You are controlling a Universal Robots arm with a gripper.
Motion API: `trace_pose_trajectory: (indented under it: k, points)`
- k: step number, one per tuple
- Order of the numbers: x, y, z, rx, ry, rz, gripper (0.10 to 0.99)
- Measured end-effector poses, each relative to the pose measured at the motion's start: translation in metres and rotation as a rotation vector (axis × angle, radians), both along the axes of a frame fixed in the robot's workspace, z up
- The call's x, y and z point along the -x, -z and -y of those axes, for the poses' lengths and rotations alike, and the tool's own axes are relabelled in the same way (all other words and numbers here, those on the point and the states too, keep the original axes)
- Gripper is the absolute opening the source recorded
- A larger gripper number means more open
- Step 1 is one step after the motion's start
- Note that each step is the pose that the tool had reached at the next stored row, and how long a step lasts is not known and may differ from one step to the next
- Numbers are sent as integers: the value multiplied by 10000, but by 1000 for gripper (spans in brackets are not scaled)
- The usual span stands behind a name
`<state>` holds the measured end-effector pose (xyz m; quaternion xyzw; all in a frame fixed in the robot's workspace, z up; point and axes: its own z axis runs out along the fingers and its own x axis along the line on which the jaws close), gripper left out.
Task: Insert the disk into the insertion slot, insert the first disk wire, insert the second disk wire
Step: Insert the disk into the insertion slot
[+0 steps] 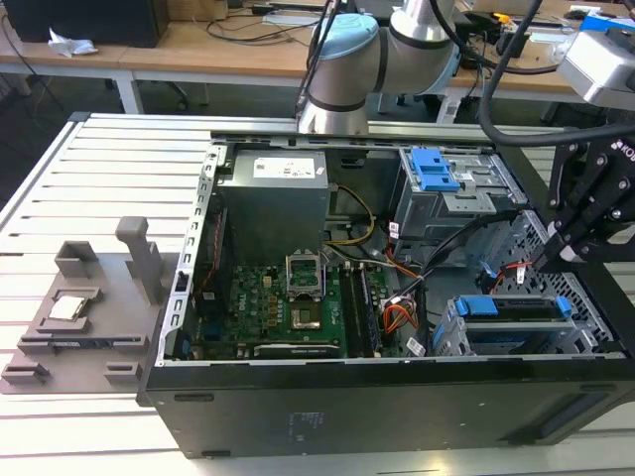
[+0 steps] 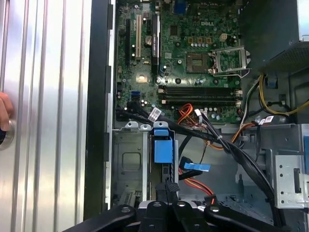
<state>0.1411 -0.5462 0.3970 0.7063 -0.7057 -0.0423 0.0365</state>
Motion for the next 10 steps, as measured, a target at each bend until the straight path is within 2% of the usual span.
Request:
trace_pose_trajectory:
  k: [7, 10]
  points:
    - [-112, 4, -31, 0, -4, -12, 106]
    - [-149, 41, -37, -1, -6, -20, 106]
